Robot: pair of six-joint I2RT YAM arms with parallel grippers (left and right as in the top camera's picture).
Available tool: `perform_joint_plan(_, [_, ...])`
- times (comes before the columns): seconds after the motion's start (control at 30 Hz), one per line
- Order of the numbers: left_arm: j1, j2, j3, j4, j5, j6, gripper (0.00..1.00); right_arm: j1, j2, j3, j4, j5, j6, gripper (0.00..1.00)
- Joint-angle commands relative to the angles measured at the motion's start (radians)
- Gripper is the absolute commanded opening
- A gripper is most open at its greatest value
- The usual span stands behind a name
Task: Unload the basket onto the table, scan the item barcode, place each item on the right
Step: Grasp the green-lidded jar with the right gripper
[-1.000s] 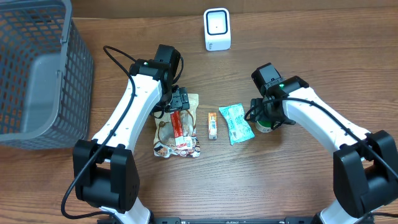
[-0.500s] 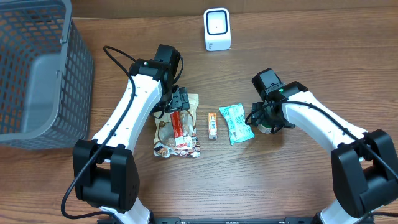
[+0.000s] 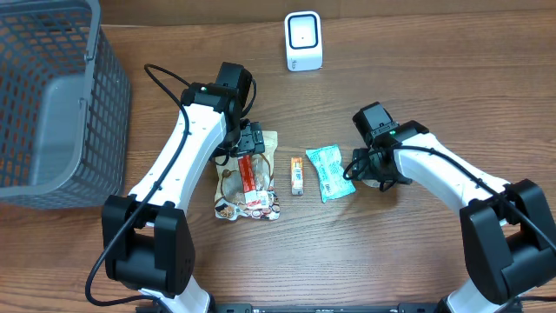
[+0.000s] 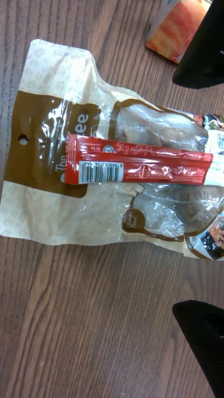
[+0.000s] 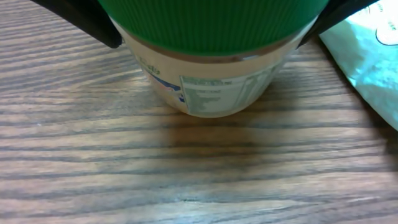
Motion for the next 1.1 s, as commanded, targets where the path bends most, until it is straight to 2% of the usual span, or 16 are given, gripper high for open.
perform_joint_plan(0.0, [0.000, -0.011, 0.013, -0.002, -0.009, -0.014, 1.00, -0.001, -0.006, -0.005, 0.016, 0.011, 0.001, 0.82])
perform_joint_plan(0.23, [0.000, -0.011, 0.013, -0.002, -0.010, -0.014, 1.00, -0.001, -0.007, -0.001, 0.015, 0.022, 0.000, 0.80])
perform_joint_plan(0.4, [0.000, -0.011, 0.013, -0.002, -0.009, -0.014, 1.00, -0.001, -0.007, 0.035, -0.007, 0.018, 0.000, 0.72])
perform_joint_plan(0.67, [0.000, -0.011, 0.013, -0.002, -0.010, -0.014, 1.00, -0.001, -0.007, 0.050, -0.042, 0.018, 0.000, 0.72])
perform_joint_plan(0.83, [0.000, -0.011, 0.013, -0.002, -0.009, -0.014, 1.00, -0.001, -0.007, 0.050, -0.041, 0.019, 0.000, 0.80])
perform_joint_plan(1.07, [0.000, -0.011, 0.013, -0.002, -0.010, -0.014, 1.00, -0.001, -0.007, 0.050, -0.041, 0.019, 0.000, 0.80])
